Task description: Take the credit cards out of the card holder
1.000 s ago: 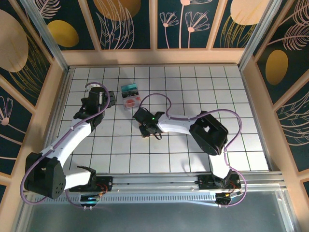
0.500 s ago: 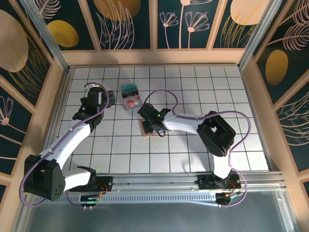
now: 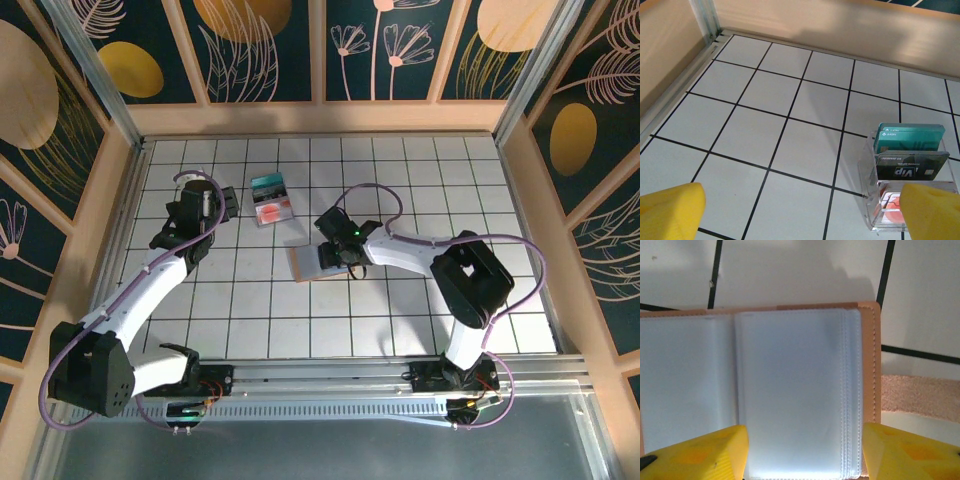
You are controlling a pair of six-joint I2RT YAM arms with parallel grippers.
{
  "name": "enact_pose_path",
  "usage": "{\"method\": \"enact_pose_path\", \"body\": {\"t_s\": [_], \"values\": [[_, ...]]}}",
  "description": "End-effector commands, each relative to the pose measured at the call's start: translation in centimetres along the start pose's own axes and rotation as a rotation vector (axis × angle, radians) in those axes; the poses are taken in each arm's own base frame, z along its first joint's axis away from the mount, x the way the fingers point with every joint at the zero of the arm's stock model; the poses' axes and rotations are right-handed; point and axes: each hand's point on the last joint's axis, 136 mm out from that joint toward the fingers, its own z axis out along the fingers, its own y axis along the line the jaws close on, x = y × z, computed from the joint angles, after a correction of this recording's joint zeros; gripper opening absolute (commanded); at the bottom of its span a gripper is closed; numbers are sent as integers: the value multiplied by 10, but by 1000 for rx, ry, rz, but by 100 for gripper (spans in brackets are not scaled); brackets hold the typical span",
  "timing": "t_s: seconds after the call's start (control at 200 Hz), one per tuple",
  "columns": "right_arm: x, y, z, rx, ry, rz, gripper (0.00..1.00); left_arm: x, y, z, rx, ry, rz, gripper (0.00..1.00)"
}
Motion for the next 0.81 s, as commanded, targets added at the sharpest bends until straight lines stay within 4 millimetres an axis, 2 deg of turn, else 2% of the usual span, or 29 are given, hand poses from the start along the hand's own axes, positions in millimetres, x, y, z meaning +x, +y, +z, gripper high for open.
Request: {"method": "enact_pose_path", "body": {"t_s": [0.0,0.22,0.385,0.44,0.641,0.726,0.801], "values": [[-2,6,-2,-32,-8,26,62,3,2,-1,4,6,-19,99],[4,22,7,-110,33,24,66,10,7,-3,-12,24,-18,99],[8,21,13,-105,53,32,69,14,10,-5,-16,31,-16,99],[10,28,13,-142,70,32,69,15,11,-6,-19,34,-17,99],[5,49,-5,-276,51,28,69,17,17,-10,-30,29,-25,99],[0,47,-13,-274,25,28,69,17,19,-12,-37,25,-27,99],[-6,37,-19,-243,-2,38,69,19,23,-14,-51,21,-26,99]]}}
